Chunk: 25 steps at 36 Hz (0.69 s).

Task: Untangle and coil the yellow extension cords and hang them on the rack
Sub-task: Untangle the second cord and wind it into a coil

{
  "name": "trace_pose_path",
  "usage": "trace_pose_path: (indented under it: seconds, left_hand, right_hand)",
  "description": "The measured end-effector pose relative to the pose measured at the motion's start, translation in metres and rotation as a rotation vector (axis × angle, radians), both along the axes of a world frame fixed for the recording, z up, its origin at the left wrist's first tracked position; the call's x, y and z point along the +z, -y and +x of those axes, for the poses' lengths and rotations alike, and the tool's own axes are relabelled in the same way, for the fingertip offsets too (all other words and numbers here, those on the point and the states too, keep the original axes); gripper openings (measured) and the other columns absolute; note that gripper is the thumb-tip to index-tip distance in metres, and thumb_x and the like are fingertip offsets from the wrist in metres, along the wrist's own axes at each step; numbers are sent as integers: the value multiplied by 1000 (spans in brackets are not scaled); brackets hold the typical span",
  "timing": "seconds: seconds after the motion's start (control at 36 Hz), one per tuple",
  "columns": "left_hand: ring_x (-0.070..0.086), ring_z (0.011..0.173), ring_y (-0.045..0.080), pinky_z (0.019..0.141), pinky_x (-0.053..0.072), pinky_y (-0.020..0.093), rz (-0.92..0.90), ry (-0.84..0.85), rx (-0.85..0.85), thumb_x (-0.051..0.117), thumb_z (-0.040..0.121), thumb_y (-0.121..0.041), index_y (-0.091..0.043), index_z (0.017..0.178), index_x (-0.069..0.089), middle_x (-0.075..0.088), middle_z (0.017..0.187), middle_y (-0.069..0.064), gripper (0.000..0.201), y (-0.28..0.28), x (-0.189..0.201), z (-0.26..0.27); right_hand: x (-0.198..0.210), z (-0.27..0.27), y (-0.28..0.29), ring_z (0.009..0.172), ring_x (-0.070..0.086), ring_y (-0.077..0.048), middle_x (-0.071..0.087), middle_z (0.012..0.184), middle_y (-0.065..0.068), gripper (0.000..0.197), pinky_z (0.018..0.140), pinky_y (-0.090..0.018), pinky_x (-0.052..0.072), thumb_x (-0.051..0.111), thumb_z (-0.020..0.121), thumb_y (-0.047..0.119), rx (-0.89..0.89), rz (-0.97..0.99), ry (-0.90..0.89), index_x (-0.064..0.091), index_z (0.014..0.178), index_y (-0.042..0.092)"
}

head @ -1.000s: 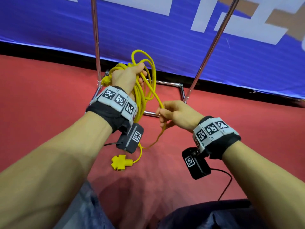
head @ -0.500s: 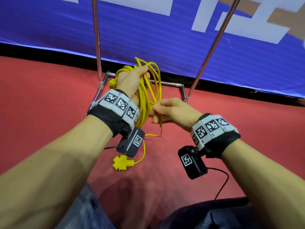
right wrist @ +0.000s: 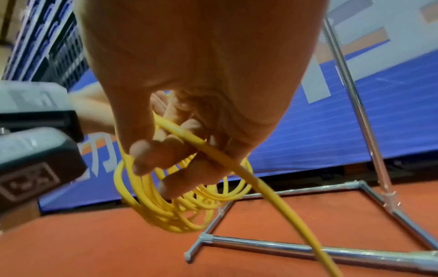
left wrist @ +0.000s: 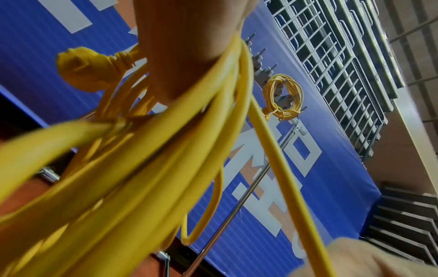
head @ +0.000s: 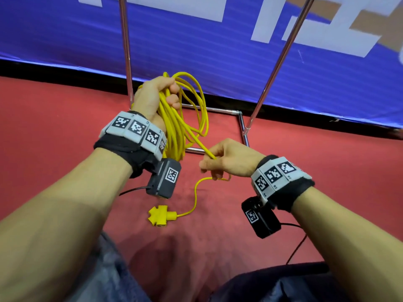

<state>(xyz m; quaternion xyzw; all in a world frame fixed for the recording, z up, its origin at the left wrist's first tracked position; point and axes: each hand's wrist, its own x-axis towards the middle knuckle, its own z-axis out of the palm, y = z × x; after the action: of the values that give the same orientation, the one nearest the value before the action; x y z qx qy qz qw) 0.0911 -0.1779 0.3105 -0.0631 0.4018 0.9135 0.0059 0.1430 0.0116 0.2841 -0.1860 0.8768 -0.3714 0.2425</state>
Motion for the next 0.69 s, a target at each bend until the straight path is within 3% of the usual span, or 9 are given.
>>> trace_pose_path:
  seconds: [0.11, 0.19, 0.28, 0.36, 0.47, 0.58, 0.69]
  left_hand:
    - [33, 36, 7, 38, 31, 19, -11, -4, -31, 47, 93, -9, -14, 75, 47, 46, 57, -2, 18, 8, 3, -1]
    - [31, 36, 7, 38, 29, 19, -15, -3, 0, 47, 91, -10, -13, 75, 48, 44, 55, -3, 17, 18, 4, -3]
    - [30, 35, 7, 38, 28, 20, -85, 12, 5, 47, 90, -12, -11, 75, 49, 43, 54, -3, 15, 22, 2, -3]
    - [31, 35, 8, 39, 28, 20, -182, 6, -1, 47, 89, -10, -9, 73, 51, 45, 52, -2, 17, 20, 0, -5]
    - [32, 34, 11, 40, 29, 20, -219, -2, 40, 50, 86, -6, -8, 72, 51, 46, 51, 1, 14, 19, -3, -8]
    - [34, 33, 11, 39, 31, 21, -355, -12, 29, 53, 87, -4, -9, 69, 50, 47, 53, 3, 20, 11, -10, -13]
    - [39, 34, 11, 40, 34, 21, -632, -63, 34, 59, 88, -2, -7, 62, 51, 49, 56, 6, 28, 0, -18, -14]
  right_hand:
    - [-2, -8, -18, 56, 56, -13, 66, 59, -8, 21, 65, -26, 46, 65, 85, 15, -91, 104, 42, 69, 65, 12]
    - [1, -13, -38, 49, 53, -17, 59, 49, -3, 28, 56, -23, 45, 59, 86, 7, -226, 94, 78, 63, 58, 8]
    - [4, -21, -58, 43, 48, -22, 52, 46, -9, 28, 56, -28, 41, 58, 81, 3, -390, -78, 108, 60, 53, 6]
    - [6, -23, -66, 42, 44, -22, 47, 49, -11, 22, 56, -32, 35, 62, 73, 12, -471, -178, 155, 59, 51, 9]
    - [16, -25, -70, 40, 30, -16, 33, 50, -3, 29, 49, -25, 37, 52, 83, 14, -585, -322, 254, 49, 54, 14]
    - [27, -32, -65, 38, 13, -9, 21, 46, 8, 27, 43, -21, 22, 46, 85, 18, -686, -490, 300, 38, 59, 18]
    - [35, -32, -60, 38, 17, -5, 27, 47, 7, 13, 39, -17, 16, 42, 80, 14, -759, -821, 403, 47, 69, 10]
